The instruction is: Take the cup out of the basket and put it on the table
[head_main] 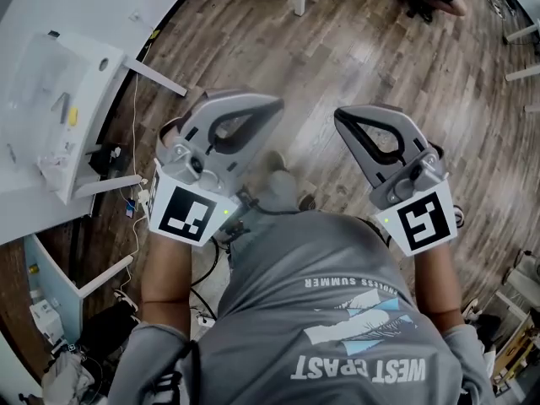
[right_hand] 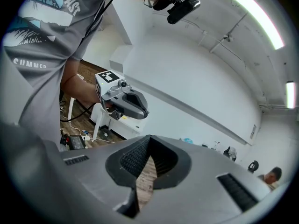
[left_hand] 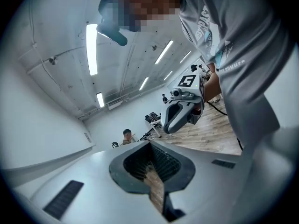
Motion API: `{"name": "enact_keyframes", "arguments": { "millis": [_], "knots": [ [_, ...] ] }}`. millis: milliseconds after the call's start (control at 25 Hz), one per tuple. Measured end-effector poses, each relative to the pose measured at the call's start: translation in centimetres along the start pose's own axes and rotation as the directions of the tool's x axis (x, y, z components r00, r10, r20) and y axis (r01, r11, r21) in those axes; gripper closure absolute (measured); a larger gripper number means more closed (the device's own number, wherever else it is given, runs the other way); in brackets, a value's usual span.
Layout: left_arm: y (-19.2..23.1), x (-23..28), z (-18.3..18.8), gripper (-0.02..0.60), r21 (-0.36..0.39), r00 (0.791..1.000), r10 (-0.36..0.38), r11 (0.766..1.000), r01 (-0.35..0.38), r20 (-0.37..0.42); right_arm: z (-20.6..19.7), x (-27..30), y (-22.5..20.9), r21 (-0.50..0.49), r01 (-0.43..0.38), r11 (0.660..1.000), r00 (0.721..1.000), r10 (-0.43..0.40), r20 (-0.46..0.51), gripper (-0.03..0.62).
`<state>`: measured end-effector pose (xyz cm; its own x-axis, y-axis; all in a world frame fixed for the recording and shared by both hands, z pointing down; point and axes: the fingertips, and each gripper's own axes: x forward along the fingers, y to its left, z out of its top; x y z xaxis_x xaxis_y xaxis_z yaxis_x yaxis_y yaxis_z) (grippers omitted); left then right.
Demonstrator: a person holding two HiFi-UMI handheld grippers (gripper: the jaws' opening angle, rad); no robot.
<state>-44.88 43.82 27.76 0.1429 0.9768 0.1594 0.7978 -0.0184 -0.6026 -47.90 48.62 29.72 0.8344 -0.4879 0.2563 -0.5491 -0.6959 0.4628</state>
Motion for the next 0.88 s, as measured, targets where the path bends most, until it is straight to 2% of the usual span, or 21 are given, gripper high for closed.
{"name": "enact_keyframes", "arguments": {
  "millis": [160, 440, 680, 880],
  "knots": [
    [3.7, 1.3, -2.6, 0.574, -0.006, 0.999, 0.023, 1.0, -0.023, 0.038, -0.9, 3.7, -2.6, -0.001, -0.004, 1.0, 1.0, 0.004, -0.027, 0.583],
    [11.2, 2.6, -7.4, 0.574, -0.024, 0.998, 0.044, 0.999, -0.042, 0.052, -0.6, 10.2, -7.7, -0.025, -0.003, 1.0, 0.999, 0.002, -0.046, 0.583],
    [15.5, 5.0, -10.3, 0.574, -0.047, 0.997, 0.071, 0.996, -0.07, 0.014, -2.0, 13.4, -11.7, -0.042, -0.046, 0.998, 0.998, 0.044, -0.038, 0.583],
    [18.6, 9.0, -12.3, 0.574, -0.042, 0.993, 0.105, 0.993, -0.108, -0.057, -4.4, 15.7, -16.6, -0.034, -0.099, 0.995, 0.995, 0.099, 0.02, 0.583]
  ]
}}
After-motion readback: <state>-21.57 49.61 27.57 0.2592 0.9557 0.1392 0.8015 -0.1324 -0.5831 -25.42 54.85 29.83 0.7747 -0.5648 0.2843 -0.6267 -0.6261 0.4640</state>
